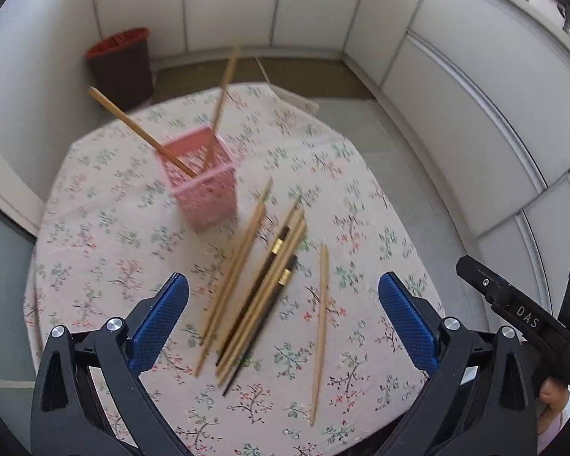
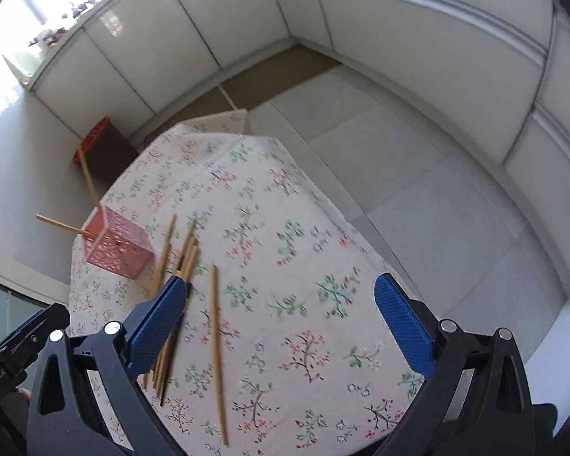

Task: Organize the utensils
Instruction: 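Lower the left tool and close on another wooden chopstick, then close the right tool on a chopstick while the left tool lifts its chopstick, then carry both chopsticks over the pink cup and open both tools, then withdraw both tools from the pink cup, then lower the left tool and close on a wooden chopstick, then close the right tool on a wooden chopstick while the left tool lifts its chopstick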

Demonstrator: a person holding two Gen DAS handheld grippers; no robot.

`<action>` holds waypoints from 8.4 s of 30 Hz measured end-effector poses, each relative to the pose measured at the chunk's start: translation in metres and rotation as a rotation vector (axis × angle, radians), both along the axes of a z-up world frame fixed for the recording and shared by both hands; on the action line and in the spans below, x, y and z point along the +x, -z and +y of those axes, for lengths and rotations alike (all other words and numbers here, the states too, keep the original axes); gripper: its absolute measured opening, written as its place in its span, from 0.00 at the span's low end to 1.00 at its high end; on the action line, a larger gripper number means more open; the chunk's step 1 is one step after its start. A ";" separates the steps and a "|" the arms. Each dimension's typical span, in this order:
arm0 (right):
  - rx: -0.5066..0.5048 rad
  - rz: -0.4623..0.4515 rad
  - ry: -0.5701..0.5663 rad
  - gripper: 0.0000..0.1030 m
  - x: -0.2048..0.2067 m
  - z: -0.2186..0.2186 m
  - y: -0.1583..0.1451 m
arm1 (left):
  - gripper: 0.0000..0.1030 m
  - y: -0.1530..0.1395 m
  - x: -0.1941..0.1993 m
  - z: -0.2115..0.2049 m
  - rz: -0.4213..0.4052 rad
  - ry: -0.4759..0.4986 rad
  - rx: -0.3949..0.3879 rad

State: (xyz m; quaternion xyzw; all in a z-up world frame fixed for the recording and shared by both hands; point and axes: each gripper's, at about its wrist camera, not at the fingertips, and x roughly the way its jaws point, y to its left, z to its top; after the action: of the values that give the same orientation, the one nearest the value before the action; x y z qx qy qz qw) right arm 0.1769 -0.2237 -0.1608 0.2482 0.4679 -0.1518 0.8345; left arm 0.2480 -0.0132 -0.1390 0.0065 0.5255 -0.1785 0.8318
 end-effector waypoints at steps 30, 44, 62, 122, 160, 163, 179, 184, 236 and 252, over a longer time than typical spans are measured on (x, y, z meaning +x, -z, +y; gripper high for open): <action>0.253 0.233 0.073 0.94 0.001 -0.040 0.090 | 0.39 0.151 0.093 -0.069 0.371 0.206 0.124; 0.118 0.251 -0.061 0.94 0.062 0.013 0.080 | 0.06 0.140 0.024 -0.037 0.206 0.151 0.108; 0.001 0.384 -0.158 0.07 0.125 0.103 0.115 | 0.06 0.038 -0.044 0.045 0.009 0.060 0.000; -0.143 -0.471 -0.500 0.08 0.179 0.170 -0.148 | 0.25 -0.088 0.064 0.109 -0.350 -0.225 -0.128; -0.327 -0.341 -0.214 0.94 0.032 0.104 -0.117 | 0.93 -0.106 -0.036 0.091 -0.401 -0.275 -0.034; -0.268 -0.284 -0.142 0.94 0.017 0.071 -0.091 | 0.93 -0.091 -0.036 0.076 -0.342 -0.219 -0.021; -0.005 0.037 0.125 0.94 -0.010 -0.038 0.033 | 0.93 0.016 -0.004 -0.049 0.006 0.136 0.045; 0.106 0.080 0.195 0.94 -0.015 -0.056 0.049 | 0.53 0.070 0.051 -0.083 0.206 0.195 0.046; 0.053 0.230 -0.022 0.94 0.020 -0.005 0.083 | 0.14 0.143 0.065 -0.016 0.336 -0.148 -0.004; -0.029 0.257 -0.193 0.93 0.054 0.076 0.089 | 0.06 0.073 -0.030 0.046 0.103 -0.113 -0.020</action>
State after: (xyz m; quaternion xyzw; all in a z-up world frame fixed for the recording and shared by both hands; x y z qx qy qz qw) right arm 0.2311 -0.1477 -0.2500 0.1684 0.5902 -0.1084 0.7820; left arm 0.2178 0.0331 -0.2122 -0.0407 0.5654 -0.1366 0.8124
